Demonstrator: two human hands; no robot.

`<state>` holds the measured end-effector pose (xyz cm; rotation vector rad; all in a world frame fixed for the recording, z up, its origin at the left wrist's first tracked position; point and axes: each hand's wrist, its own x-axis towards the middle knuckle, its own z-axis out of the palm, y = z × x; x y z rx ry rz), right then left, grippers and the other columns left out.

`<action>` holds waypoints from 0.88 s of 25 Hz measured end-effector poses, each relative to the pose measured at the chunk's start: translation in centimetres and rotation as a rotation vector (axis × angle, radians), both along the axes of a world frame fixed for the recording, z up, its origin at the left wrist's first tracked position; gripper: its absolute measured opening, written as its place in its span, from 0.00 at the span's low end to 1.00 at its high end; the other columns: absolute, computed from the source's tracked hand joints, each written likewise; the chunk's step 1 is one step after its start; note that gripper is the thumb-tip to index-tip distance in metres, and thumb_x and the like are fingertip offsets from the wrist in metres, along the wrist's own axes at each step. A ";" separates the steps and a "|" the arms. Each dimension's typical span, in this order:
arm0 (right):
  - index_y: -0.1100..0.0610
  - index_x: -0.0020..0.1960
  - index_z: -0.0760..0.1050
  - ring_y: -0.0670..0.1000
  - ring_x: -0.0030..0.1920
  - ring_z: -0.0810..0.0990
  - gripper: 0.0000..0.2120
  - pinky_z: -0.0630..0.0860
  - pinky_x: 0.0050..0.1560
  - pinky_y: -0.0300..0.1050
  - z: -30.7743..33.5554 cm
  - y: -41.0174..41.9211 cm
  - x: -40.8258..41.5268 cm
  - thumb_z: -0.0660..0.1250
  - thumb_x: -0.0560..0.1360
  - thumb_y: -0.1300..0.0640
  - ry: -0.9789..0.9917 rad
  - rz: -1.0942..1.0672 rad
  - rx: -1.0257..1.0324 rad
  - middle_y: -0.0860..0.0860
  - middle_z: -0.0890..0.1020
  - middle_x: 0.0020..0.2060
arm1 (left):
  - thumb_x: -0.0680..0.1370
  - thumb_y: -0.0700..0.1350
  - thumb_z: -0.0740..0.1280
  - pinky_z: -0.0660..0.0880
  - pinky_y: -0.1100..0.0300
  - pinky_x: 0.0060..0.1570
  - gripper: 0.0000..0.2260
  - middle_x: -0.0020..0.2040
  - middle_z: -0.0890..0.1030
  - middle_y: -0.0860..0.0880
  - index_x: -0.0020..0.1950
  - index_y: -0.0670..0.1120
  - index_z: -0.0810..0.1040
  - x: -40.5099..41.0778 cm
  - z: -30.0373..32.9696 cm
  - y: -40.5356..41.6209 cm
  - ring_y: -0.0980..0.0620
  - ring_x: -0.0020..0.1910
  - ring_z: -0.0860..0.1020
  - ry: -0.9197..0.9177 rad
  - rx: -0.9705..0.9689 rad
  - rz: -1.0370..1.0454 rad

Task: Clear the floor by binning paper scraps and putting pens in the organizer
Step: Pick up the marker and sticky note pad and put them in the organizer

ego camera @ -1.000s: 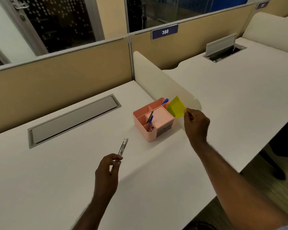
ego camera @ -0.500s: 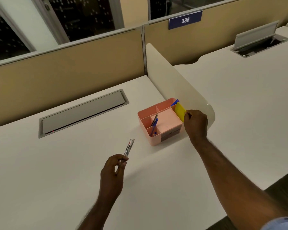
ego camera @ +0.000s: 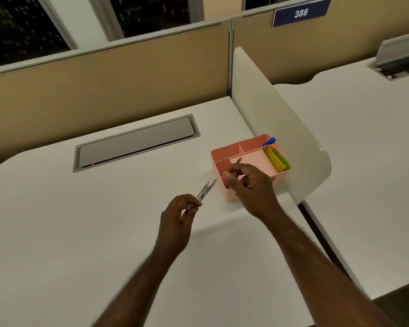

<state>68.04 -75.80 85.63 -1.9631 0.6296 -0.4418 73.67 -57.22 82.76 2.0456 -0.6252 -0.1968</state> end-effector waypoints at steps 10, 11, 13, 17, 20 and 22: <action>0.50 0.66 0.71 0.51 0.55 0.78 0.18 0.73 0.61 0.45 -0.3 3.1 0.5 0.64 0.76 0.54 0.381 0.560 -0.485 0.51 0.80 0.59 | 0.73 0.46 0.71 0.66 0.62 0.52 0.12 0.52 0.81 0.54 0.50 0.55 0.70 0.8 2.1 0.3 0.49 0.53 0.77 -0.379 0.220 -0.093; 0.50 0.67 0.70 0.51 0.54 0.78 0.18 0.75 0.60 0.46 -0.1 3.1 0.5 0.63 0.77 0.54 0.337 0.520 -0.520 0.51 0.81 0.58 | 0.72 0.46 0.72 0.66 0.60 0.56 0.14 0.57 0.80 0.51 0.53 0.52 0.71 1.1 2.1 0.5 0.49 0.58 0.76 -0.472 0.184 -0.069; 0.52 0.69 0.67 0.50 0.51 0.78 0.19 0.77 0.55 0.46 0.2 2.3 0.1 0.60 0.78 0.55 0.252 0.387 -0.435 0.52 0.80 0.55 | 0.70 0.48 0.74 0.63 0.57 0.64 0.22 0.66 0.74 0.47 0.60 0.48 0.69 2.0 1.6 1.0 0.50 0.66 0.70 -0.543 0.104 0.012; 0.58 0.62 0.67 0.49 0.48 0.77 0.14 0.76 0.48 0.38 0.9 -0.3 0.9 0.56 0.80 0.54 -0.123 0.062 -0.171 0.52 0.78 0.49 | 0.71 0.53 0.73 0.64 0.50 0.66 0.31 0.73 0.67 0.47 0.69 0.49 0.64 3.8 -2.4 2.7 0.48 0.71 0.65 -0.363 0.266 0.108; 0.61 0.61 0.71 0.49 0.54 0.76 0.13 0.73 0.50 0.29 0.6 -4.3 3.3 0.61 0.78 0.58 -0.312 -0.167 -0.081 0.56 0.77 0.55 | 0.71 0.57 0.70 0.62 0.44 0.68 0.36 0.76 0.60 0.46 0.74 0.50 0.58 4.5 -6.8 4.2 0.44 0.74 0.60 -0.158 0.528 0.092; 0.64 0.59 0.74 0.50 0.53 0.77 0.13 0.76 0.52 0.32 -0.4 -7.6 4.9 0.65 0.76 0.60 -0.288 -0.319 -0.039 0.59 0.77 0.55 | 0.72 0.61 0.67 0.56 0.42 0.71 0.40 0.78 0.51 0.46 0.76 0.51 0.51 4.5 -9.1 5.1 0.44 0.77 0.52 0.029 0.650 0.080</action>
